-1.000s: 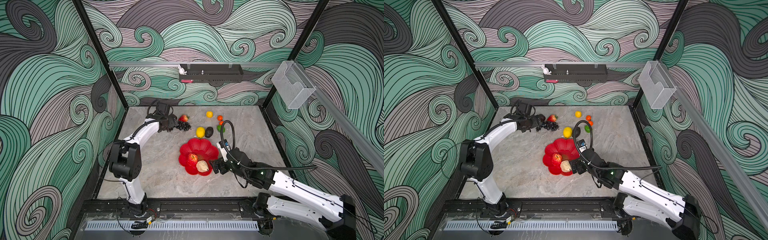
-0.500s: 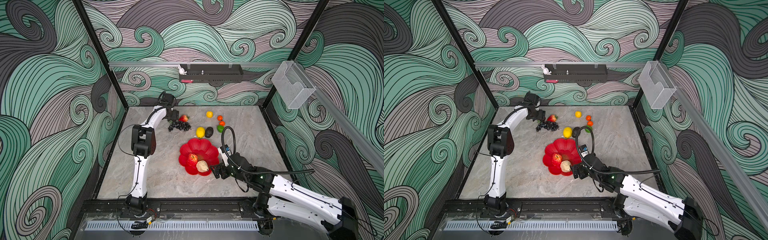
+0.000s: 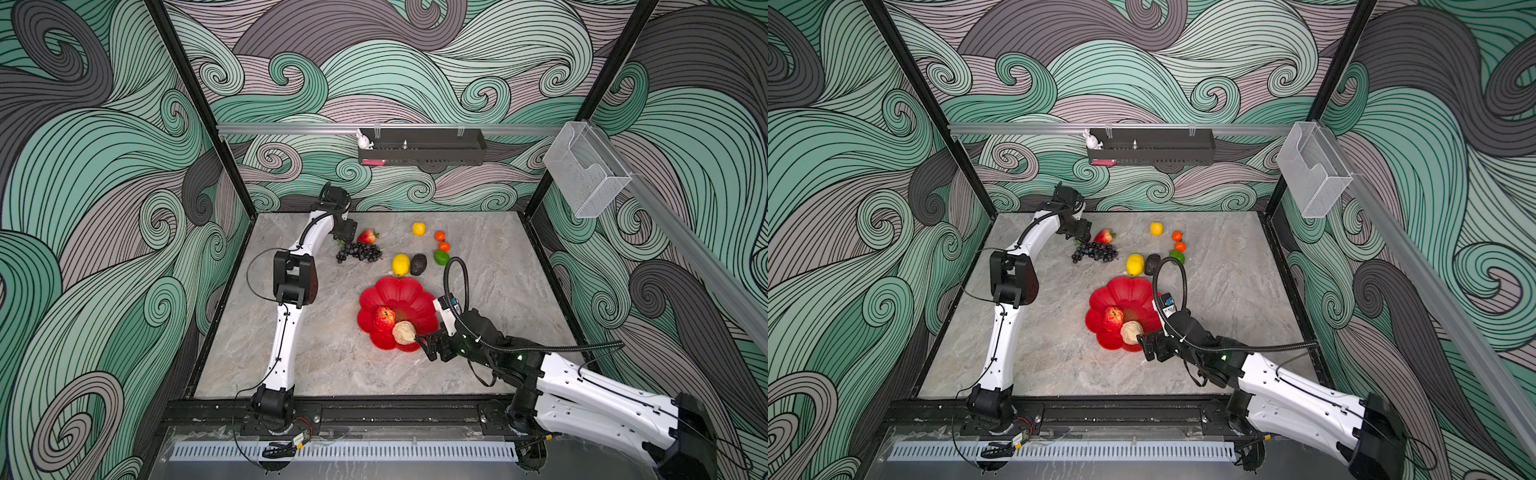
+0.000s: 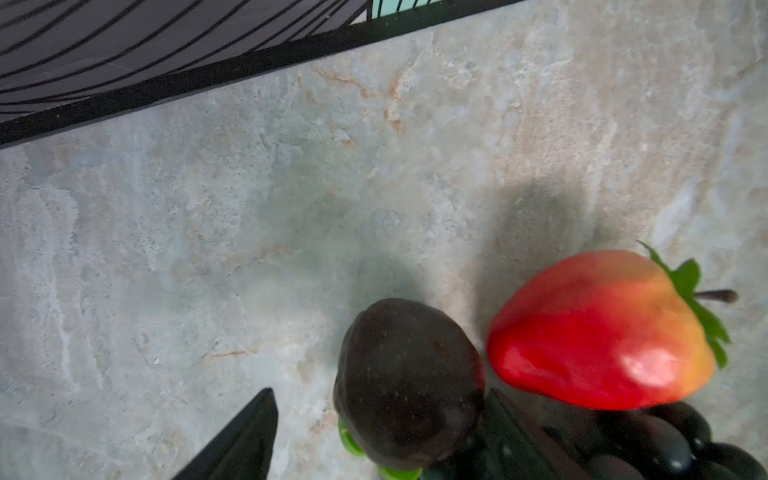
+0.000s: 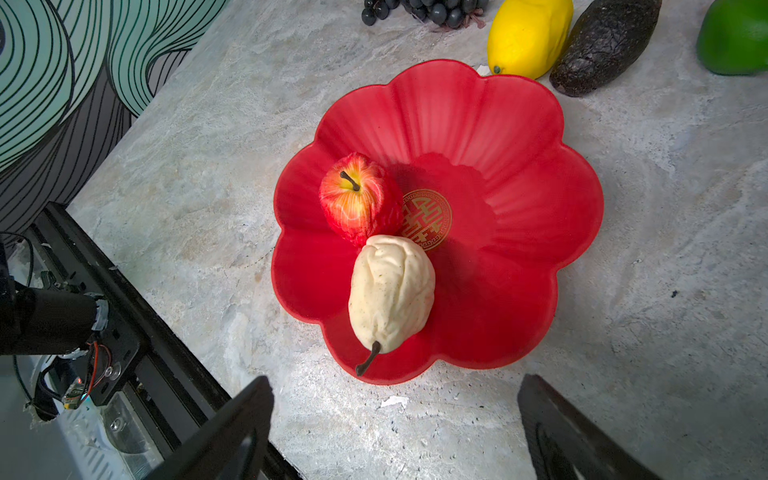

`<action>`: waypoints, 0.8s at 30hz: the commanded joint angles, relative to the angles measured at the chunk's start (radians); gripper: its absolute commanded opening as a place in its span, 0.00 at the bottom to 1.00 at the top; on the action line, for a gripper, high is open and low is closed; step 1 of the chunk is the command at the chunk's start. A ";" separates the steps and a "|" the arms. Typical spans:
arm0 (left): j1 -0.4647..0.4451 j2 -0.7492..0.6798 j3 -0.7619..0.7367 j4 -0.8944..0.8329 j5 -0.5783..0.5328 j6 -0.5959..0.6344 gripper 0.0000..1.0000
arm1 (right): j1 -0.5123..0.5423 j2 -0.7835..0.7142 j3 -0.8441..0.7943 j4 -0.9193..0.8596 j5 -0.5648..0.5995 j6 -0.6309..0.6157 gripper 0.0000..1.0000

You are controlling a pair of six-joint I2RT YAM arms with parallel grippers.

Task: Place and organize the fake fruits in the fruit bowl
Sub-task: 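Reach the left gripper to the dark purple plum and grasp it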

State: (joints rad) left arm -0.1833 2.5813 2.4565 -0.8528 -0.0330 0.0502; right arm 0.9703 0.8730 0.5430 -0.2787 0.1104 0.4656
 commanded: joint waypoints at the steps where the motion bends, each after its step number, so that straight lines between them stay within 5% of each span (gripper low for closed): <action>1: 0.006 0.043 0.048 -0.019 0.051 0.016 0.78 | -0.006 0.017 -0.011 0.036 -0.022 0.025 0.93; 19: 0.037 0.102 0.143 -0.062 0.111 -0.062 0.54 | -0.006 0.044 -0.002 0.039 -0.008 0.031 0.93; 24: 0.058 0.047 0.120 -0.050 0.074 -0.180 0.51 | -0.007 0.055 0.006 0.036 0.001 0.030 0.93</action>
State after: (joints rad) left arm -0.1467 2.6755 2.5698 -0.8822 0.0589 -0.0387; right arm 0.9703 0.9195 0.5430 -0.2493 0.0971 0.4885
